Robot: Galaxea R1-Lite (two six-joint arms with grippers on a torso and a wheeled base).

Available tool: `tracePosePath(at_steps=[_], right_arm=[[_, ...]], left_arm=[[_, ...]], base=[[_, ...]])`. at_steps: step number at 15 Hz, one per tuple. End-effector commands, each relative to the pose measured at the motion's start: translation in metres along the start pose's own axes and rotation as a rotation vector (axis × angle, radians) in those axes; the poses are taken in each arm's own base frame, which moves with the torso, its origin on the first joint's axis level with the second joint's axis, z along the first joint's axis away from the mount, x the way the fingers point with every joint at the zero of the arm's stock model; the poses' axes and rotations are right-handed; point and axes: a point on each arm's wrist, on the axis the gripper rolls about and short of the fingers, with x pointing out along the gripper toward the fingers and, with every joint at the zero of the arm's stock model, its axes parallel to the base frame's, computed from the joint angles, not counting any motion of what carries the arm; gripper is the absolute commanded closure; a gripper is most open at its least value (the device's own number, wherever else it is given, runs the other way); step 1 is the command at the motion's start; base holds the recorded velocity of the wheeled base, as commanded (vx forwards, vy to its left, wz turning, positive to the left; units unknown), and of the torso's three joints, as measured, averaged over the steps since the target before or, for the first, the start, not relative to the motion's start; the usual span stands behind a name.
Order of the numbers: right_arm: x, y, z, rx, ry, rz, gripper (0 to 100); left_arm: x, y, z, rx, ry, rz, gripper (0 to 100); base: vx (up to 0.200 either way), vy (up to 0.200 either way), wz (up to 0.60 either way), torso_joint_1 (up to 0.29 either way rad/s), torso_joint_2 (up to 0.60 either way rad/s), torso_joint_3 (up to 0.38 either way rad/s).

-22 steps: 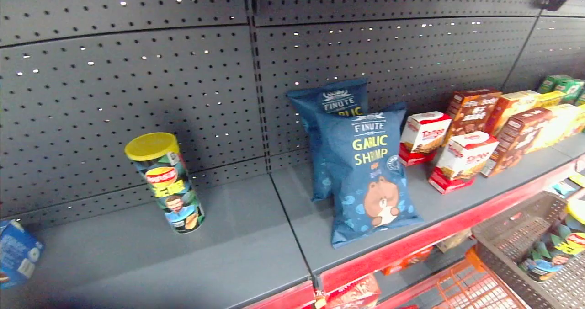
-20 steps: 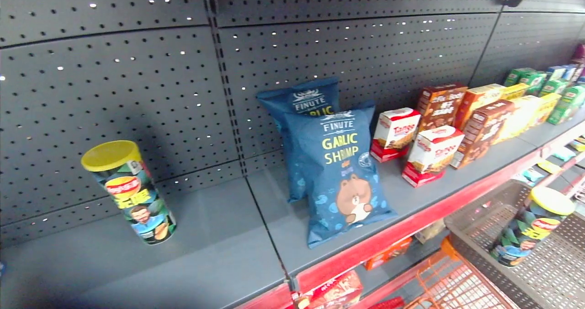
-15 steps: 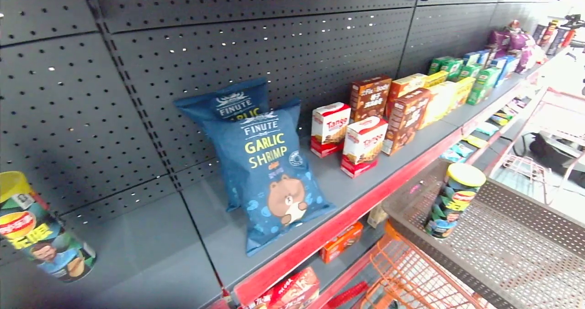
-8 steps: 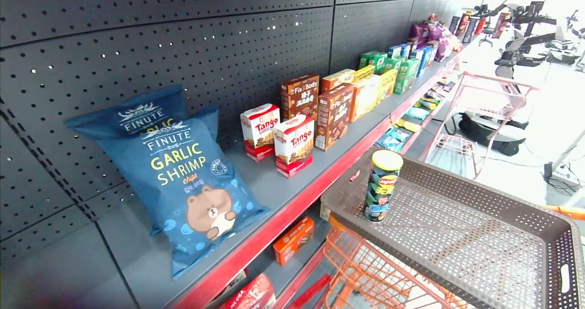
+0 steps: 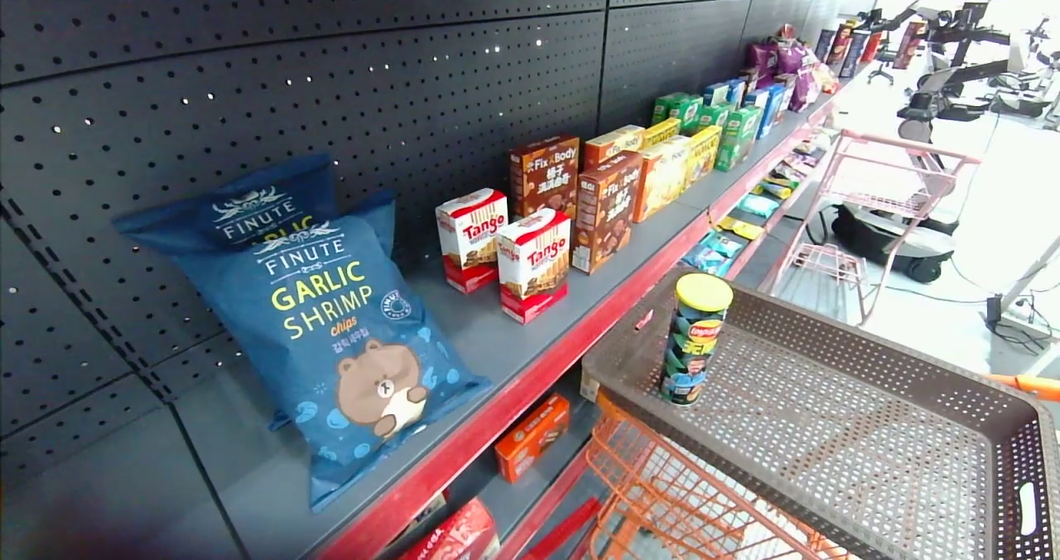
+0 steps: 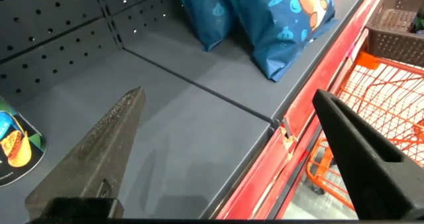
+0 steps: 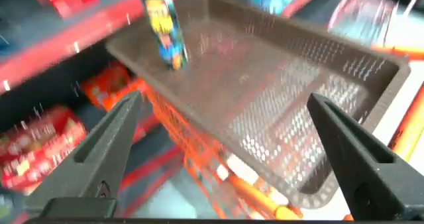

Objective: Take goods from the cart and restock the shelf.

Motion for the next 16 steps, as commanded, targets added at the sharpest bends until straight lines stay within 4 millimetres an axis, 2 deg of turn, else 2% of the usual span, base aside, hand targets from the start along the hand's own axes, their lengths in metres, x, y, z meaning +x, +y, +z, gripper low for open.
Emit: tracePosePath(at_steps=[1,2,3,4,6,7,8,9,10,11,13,16], right_arm=[[0.038,-0.002,0.011,-0.007,0.193,-0.012,0],[0.049,-0.002,0.015,-0.008,0.207,-0.013,0],[0.069,-0.002,0.022,-0.019,0.215,-0.003,0],[0.097,-0.004,0.032,-0.019,0.21,-0.015,0],[0.141,-0.004,0.044,-0.049,0.194,0.005,0],[0.156,0.0,0.043,-0.087,0.208,0.041,0],[0.161,0.003,0.04,-0.095,0.222,0.07,0],[0.176,0.015,0.032,-0.106,0.261,0.153,0],[0.186,0.019,0.029,-0.11,0.262,0.171,0],[0.214,0.025,0.019,-0.115,0.244,0.193,0],[0.249,0.031,0.003,-0.121,0.217,0.223,0],[0.277,0.045,-0.01,-0.125,0.238,0.301,0]], left_arm=[[0.0,0.0,0.0,0.001,0.001,0.0,0],[0.0,0.0,0.0,0.001,0.001,0.0,0],[0.0,0.0,0.0,-0.001,0.001,0.0,0],[0.0,0.0,0.0,0.001,0.0,0.0,0],[0.0,0.0,0.0,0.001,0.001,0.0,0],[0.0,0.0,0.0,0.001,0.001,0.0,0],[0.0,0.0,0.0,0.001,0.001,0.0,0],[0.0,0.0,0.0,0.001,0.001,0.0,0],[0.0,0.0,0.0,-0.001,0.001,0.0,0],[0.0,0.0,0.0,0.001,0.001,0.0,0],[0.0,0.0,0.0,-0.001,0.001,0.0,0],[0.0,0.0,0.0,-0.001,0.001,0.0,0]], base=[[0.0,0.0,0.0,0.0,0.0,0.0],[0.0,0.0,0.0,0.0,0.0,0.0],[0.0,0.0,0.0,0.0,0.0,0.0],[0.0,0.0,0.0,0.0,0.0,0.0],[0.0,0.0,0.0,0.0,0.0,0.0],[0.0,0.0,0.0,0.0,0.0,0.0],[0.0,0.0,0.0,0.0,0.0,0.0],[0.0,0.0,0.0,0.0,0.0,0.0],[0.0,0.0,0.0,0.0,0.0,0.0],[0.0,0.0,0.0,0.0,0.0,0.0],[0.0,0.0,0.0,0.0,0.0,0.0],[0.0,0.0,0.0,0.0,0.0,0.0]])
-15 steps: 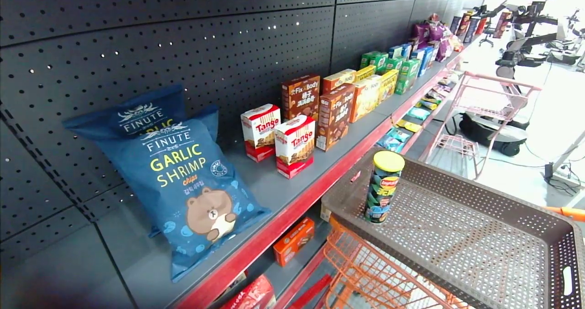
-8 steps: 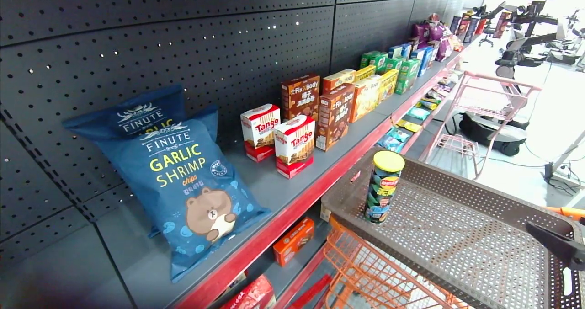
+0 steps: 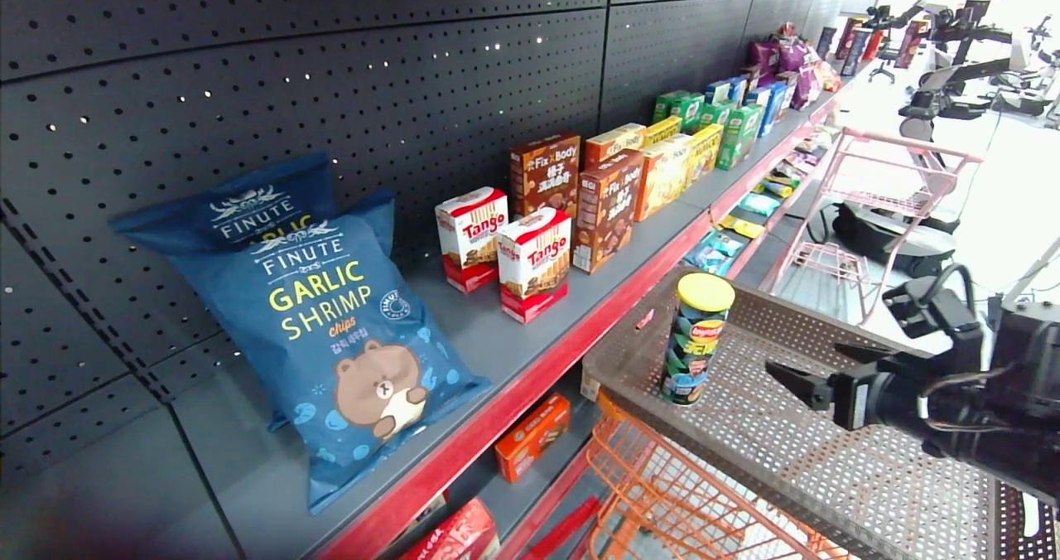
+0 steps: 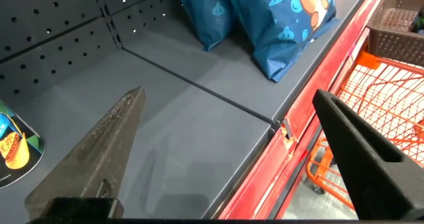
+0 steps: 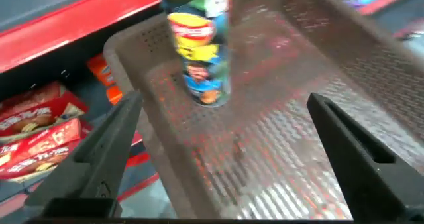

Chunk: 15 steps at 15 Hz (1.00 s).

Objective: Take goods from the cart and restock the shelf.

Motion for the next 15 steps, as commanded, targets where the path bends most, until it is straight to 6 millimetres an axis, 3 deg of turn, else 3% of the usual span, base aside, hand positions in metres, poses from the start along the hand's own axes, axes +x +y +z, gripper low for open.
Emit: tracePosePath(at_steps=[1,6,11,15], right_arm=[[0.044,0.007,-0.019,-0.003,0.076,0.067,0],[0.083,0.006,-0.016,-0.011,0.053,0.117,0],[0.129,-0.012,-0.019,-0.046,-0.008,0.122,0],[0.143,-0.009,-0.019,-0.05,-0.022,0.196,0]], left_arm=[[0.0,0.0,0.0,-0.001,0.001,0.0,0],[0.0,0.0,0.0,0.0,0.001,0.0,0],[0.0,0.0,0.0,0.0,0.001,0.0,0],[0.0,0.0,0.0,0.0,0.001,0.0,0]], base=[[0.0,0.0,0.0,0.0,0.0,0.0],[0.0,0.0,0.0,0.0,0.0,0.0],[0.0,0.0,0.0,0.0,0.0,0.0],[0.0,0.0,0.0,0.0,0.0,0.0]])
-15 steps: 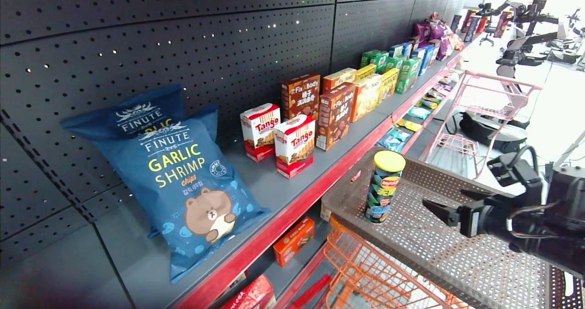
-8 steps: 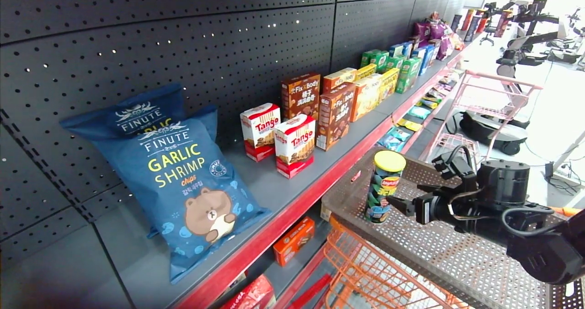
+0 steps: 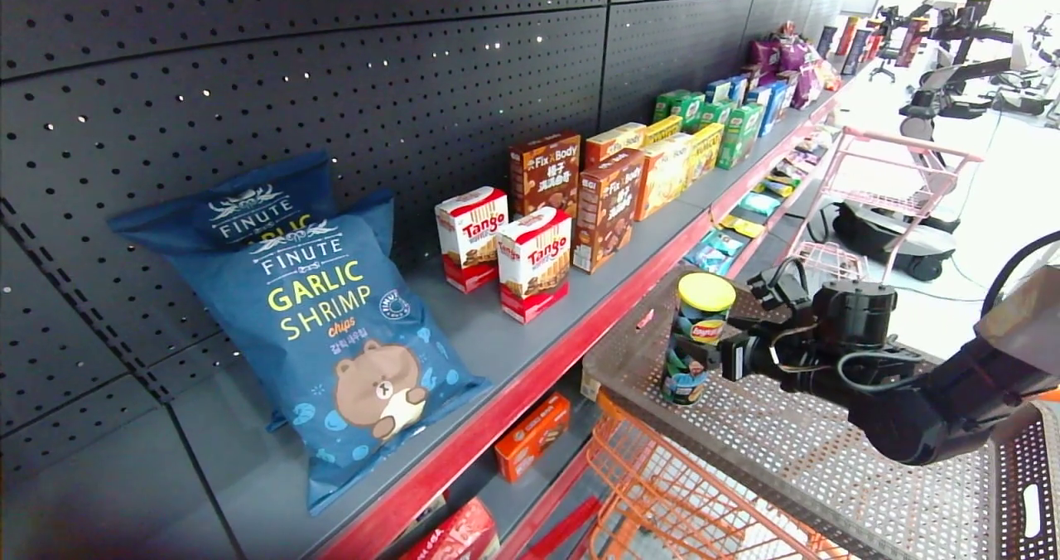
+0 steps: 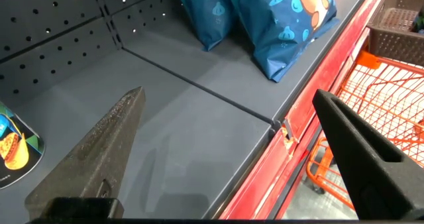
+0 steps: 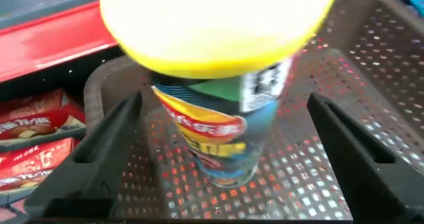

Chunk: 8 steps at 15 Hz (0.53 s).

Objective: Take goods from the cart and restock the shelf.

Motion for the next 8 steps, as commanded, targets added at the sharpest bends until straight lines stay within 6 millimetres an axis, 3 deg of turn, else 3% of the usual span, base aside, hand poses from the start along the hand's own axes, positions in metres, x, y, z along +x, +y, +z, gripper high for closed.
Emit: tracePosePath(at_steps=[1,8], right_arm=[[0.009,0.0,-0.01,0.002,0.017,0.013,0],[0.036,-0.004,-0.024,0.004,0.02,0.025,0]], left_arm=[[0.0,0.0,0.0,-0.001,0.001,0.0,0],[0.0,0.0,0.0,0.0,0.001,0.0,0]], base=[[0.0,0.0,0.0,0.0,0.0,0.0],[0.0,0.0,0.0,0.0,0.0,0.0]])
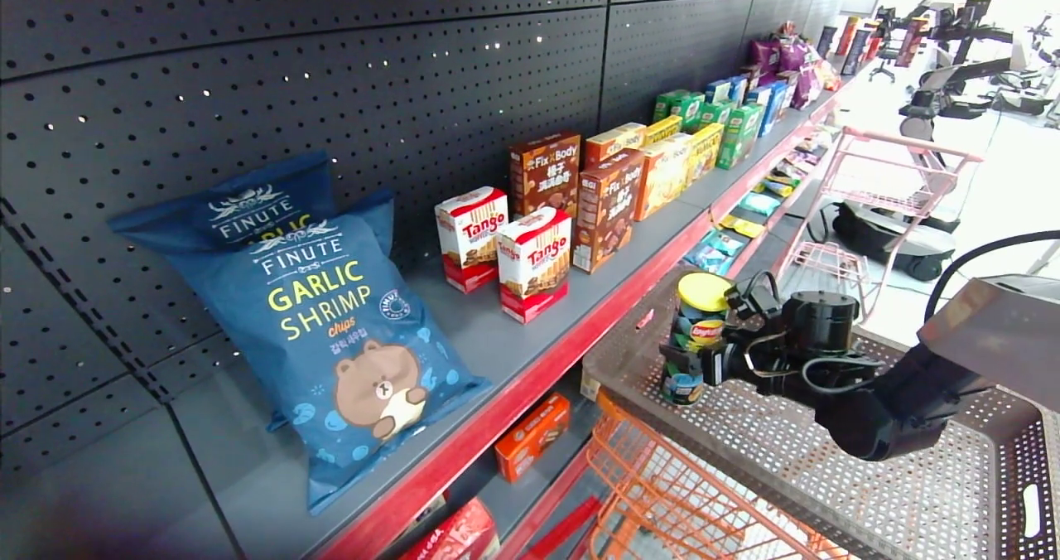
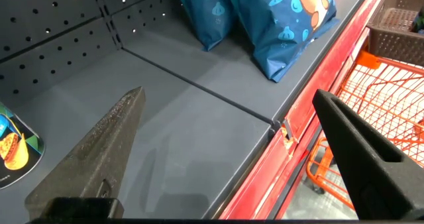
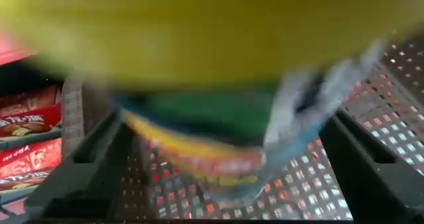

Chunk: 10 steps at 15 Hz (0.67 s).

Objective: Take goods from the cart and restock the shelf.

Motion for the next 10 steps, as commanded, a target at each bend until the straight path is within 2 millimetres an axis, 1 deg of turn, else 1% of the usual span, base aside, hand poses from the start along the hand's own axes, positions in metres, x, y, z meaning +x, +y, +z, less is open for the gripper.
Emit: tracePosePath(at_steps=[1,3,4,8,10], right_arm=[[0.0088,-0.0022,-0.0043,0.001,0.001,0.006,0],[0.0139,-0.0041,-0.002,-0.006,-0.016,0.034,0],[0.0155,-0.0061,-0.0023,-0.007,-0.023,0.049,100],[0.0178,-0.0093,0.0021,-0.015,-0.04,0.075,100],[0.0151,-0.0081,0.0045,-0.013,-0.042,0.097,100]], left_arm=[[0.0,0.0,0.0,-0.001,0.0,0.0,0],[0.0001,0.0,0.0001,0.0,0.001,0.0,0],[0.0001,0.0,0.0001,0.0,0.001,0.0,0],[0.0001,0.0,0.0001,0.0,0.001,0.0,0],[0.0001,0.0,0.0001,0.0,0.001,0.0,0]], base=[[0.0,0.0,0.0,0.0,0.0,0.0],[0.0,0.0,0.0,0.0,0.0,0.0],[0.0,0.0,0.0,0.0,0.0,0.0],[0.0,0.0,0.0,0.0,0.0,0.0],[0.0,0.0,0.0,0.0,0.0,0.0]])
